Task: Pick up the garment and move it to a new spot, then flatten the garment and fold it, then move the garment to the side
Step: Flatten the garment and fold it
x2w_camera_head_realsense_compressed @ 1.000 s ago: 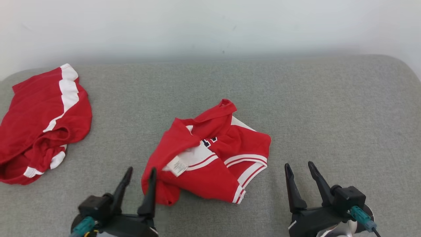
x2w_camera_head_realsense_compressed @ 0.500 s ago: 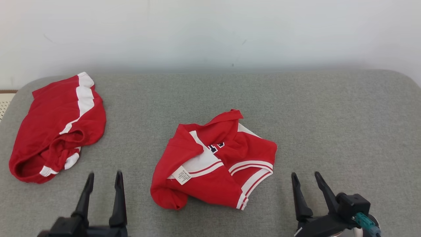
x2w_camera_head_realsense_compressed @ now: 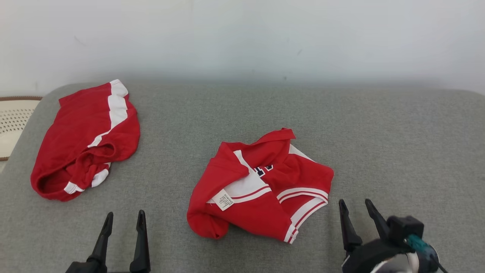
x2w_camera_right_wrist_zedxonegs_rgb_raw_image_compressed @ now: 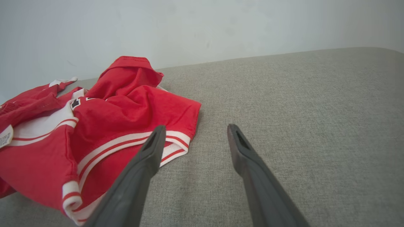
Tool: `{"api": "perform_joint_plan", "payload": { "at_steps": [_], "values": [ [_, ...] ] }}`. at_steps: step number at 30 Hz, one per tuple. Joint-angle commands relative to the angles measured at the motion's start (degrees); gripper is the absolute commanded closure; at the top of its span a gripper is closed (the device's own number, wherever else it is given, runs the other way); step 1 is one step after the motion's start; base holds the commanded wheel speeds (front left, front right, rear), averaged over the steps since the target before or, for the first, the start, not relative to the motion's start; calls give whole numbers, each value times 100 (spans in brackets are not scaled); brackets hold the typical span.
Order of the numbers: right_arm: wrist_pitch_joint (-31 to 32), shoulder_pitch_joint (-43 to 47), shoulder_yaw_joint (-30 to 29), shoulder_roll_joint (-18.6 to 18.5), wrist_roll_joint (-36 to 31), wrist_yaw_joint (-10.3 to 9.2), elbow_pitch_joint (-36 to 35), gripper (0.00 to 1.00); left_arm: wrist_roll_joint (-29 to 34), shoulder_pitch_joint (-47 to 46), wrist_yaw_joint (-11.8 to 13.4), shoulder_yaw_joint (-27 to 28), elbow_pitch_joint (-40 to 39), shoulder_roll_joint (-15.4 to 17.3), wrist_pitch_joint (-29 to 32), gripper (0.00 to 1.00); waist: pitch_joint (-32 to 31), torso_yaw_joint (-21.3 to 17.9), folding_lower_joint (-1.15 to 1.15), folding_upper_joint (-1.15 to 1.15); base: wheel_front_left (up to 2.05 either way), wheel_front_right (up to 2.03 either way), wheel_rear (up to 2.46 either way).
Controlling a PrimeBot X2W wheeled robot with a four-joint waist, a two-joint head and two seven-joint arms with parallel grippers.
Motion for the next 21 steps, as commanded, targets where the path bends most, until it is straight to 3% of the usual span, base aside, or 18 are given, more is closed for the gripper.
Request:
{"api": "perform_joint_plan", "payload": {
  "at_steps": [1, 6, 16, 21],
  "values": [
    [39, -154, 45, -46, -43, 4, 78, 0, 63, -31, -44, 19, 38, -34, -27, 0, 33, 54, 0, 0, 0, 0, 0],
    [103, -750, 134, -234, 17, 4, 703, 0, 125, -137, -179, 9, 92, -176, -27, 0, 111, 224, 0, 0, 0, 0, 0],
    [237, -2017, -29, -400, 214, 4, 2930, 0, 221, -357, -490, -87, 341, -369, -28, 0, 246, 773, 0, 0, 0, 0, 0],
    [142, -2291, 22, -417, 360, 4, 3648, 0, 190, -377, -553, -72, 401, -423, -27, 0, 266, 945, 0, 0, 0, 0, 0]
  ]
}}
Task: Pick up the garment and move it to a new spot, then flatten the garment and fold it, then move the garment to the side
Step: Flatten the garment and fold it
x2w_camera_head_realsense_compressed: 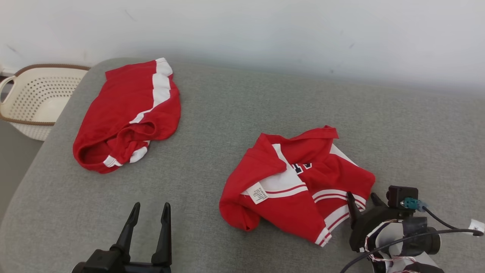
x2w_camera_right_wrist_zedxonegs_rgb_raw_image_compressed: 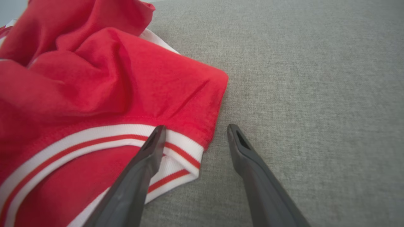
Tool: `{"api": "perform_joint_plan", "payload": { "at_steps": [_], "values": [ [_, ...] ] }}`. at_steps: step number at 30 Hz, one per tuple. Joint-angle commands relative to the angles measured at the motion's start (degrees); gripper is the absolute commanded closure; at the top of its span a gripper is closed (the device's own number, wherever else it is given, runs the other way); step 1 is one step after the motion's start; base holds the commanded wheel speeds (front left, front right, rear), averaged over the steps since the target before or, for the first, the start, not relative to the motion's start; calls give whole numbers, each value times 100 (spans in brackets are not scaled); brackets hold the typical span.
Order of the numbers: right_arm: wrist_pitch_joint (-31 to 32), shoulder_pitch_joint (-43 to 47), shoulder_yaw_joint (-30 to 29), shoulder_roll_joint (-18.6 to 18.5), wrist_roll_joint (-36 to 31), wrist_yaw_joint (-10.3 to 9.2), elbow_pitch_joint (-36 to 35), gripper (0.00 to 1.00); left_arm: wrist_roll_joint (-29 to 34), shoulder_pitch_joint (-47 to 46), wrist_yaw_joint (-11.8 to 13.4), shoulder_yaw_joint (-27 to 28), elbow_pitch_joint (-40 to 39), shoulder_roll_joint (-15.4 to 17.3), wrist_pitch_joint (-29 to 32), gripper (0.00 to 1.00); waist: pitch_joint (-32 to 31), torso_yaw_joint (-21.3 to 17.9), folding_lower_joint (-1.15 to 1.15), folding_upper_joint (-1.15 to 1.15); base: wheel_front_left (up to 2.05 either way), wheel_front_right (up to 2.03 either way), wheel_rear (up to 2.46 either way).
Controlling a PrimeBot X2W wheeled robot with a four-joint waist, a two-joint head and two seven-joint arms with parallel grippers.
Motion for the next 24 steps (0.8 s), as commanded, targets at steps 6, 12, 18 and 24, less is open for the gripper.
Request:
{"api": "perform_joint_plan", "payload": {
  "at_steps": [6, 12, 18, 24],
  "values": [
    [-117, -153, 334, 39, 112, 4, 517, 100, 15, 33, -37, 88, 69, -25, -27, 0, -21, 97, 0, 0, 0, 0, 0],
    [-334, -636, 623, -241, 73, 0, 724, 100, -27, 87, -34, 177, 45, -50, -27, 0, -40, -19, 0, 0, 0, 0, 0],
    [-372, -1456, 943, -814, -21, 0, 778, 100, -13, 21, -64, 123, 35, -57, -27, 0, 32, -67, 0, 0, 0, 0, 0],
    [-275, -2159, 1209, -1397, 60, 0, 868, 100, -103, -76, -54, 38, 55, -58, -27, 0, 140, 33, 0, 0, 0, 0, 0]
  ]
}}
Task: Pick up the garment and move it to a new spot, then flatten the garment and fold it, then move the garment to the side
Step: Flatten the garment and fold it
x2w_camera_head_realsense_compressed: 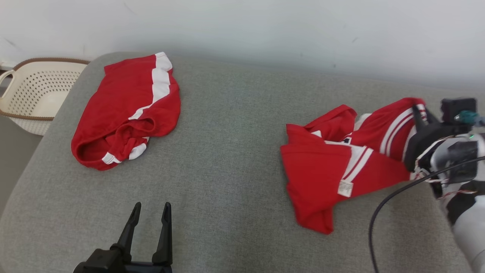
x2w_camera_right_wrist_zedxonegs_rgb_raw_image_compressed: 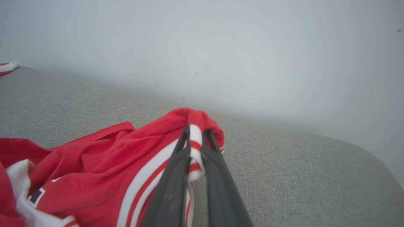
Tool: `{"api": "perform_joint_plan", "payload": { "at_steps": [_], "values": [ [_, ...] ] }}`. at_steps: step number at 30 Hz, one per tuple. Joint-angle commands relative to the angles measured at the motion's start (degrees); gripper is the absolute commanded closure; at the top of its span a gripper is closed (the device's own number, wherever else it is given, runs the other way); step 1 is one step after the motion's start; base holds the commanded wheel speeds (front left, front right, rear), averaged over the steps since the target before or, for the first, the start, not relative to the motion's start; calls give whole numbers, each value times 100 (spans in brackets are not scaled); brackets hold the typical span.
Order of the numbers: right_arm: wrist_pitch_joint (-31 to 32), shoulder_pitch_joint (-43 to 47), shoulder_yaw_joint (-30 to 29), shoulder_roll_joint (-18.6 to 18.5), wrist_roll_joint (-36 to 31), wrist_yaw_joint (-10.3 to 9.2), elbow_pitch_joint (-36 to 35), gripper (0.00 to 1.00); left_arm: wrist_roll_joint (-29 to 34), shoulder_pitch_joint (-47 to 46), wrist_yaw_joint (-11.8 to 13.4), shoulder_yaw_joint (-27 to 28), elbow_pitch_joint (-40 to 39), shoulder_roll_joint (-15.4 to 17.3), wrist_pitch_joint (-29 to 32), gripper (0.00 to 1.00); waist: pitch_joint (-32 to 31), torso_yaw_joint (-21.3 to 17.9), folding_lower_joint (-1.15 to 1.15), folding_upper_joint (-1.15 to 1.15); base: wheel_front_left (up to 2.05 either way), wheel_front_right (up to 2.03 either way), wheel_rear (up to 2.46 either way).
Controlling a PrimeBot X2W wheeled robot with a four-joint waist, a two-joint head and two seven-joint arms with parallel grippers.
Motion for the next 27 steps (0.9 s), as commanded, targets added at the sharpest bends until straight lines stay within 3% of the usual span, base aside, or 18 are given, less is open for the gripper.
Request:
{"api": "perform_joint_plan", "payload": {
  "at_steps": [1, 6, 7, 8, 21, 27],
  "values": [
    [8, -132, 53, -170, 61, -5, 49, 100, -61, -72, 17, -11, 13, -3, -27, 0, 48, 73, -1, -1, 0, 0, 0],
    [45, -241, 152, -318, 189, -5, 230, 100, -66, -75, 45, 14, 24, -4, -27, 0, 81, 144, -1, -1, 0, 0, 0],
    [57, -233, 163, -334, 209, -5, 279, 40, -69, -71, 45, 20, 28, -5, -27, 0, 84, 148, -1, -1, 0, 0, 0],
    [77, -205, 184, -325, 238, -5, 327, 0, -74, -65, 46, 30, 31, -5, -27, 0, 84, 146, -1, -1, 0, 0, 0],
    [-370, 113, 62, -214, 455, -5, 289, 0, 14, 132, 46, 143, 23, -3, -27, 0, -182, -198, -1, -1, 0, 0, 0],
    [-452, 623, -326, -146, 527, -5, -707, 0, 31, 188, 36, 165, -17, -4, -27, 0, -238, -405, -1, -1, 0, 0, 0]
  ]
}}
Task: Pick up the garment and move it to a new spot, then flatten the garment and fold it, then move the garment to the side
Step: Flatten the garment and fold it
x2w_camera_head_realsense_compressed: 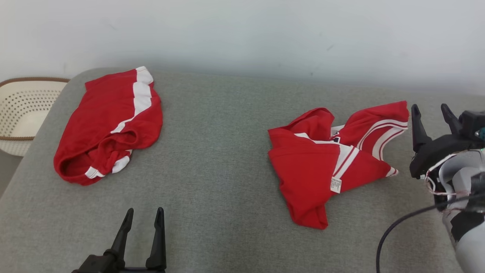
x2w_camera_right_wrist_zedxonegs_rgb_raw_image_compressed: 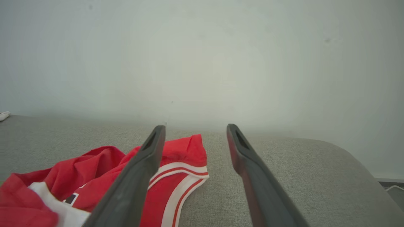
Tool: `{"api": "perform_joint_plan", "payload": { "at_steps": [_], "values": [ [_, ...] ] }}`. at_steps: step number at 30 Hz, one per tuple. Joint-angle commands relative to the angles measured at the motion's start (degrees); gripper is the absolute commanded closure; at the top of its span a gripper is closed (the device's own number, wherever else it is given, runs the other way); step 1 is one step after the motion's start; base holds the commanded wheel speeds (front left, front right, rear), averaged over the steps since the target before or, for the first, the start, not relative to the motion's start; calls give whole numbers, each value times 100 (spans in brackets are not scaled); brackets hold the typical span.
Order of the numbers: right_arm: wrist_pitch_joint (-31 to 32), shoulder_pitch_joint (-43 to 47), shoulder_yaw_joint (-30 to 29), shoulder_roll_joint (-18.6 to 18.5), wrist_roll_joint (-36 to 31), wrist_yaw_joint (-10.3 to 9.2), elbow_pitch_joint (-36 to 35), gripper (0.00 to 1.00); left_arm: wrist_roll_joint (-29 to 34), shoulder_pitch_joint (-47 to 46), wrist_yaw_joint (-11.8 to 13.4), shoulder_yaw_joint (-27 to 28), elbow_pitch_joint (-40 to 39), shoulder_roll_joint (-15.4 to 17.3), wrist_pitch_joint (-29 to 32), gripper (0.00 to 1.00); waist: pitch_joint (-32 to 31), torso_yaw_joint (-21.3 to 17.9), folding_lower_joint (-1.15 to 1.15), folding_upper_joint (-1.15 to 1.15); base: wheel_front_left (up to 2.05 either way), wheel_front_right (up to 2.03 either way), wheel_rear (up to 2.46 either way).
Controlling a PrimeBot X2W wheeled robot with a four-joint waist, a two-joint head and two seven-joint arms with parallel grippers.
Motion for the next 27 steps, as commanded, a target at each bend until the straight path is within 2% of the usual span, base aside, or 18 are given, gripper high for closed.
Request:
{"api": "perform_joint_plan", "payload": {
  "at_steps": [1, 6, 13, 19, 27],
  "values": [
    [-22, 225, -53, 43, 0, -4, -231, 0, 16, 64, -9, 30, -20, 1, -27, 0, -36, -101, 0, 0, 0, 0, 0],
    [-22, 1172, -526, 204, -111, -4, -1570, 0, 32, 139, 21, 40, -63, -1, -27, 0, -51, -227, 0, 0, 0, 0, 0],
    [-22, 2445, -1085, 619, -345, -4, -2991, 0, -6, 122, 39, 12, -77, -1, -27, 0, -57, -338, 0, 0, 0, 0, 0],
    [-23, 3277, -1370, 1003, -628, -4, -3808, 0, 30, 165, 10, 36, -43, -1, -28, 0, -145, -405, 0, 0, 0, 0, 0],
    [82, 4040, -1563, 1529, -915, -4, -4537, 0, 79, 245, 7, 54, -47, -1, -28, 0, -192, -499, 0, 0, 0, 0, 0]
  ]
}}
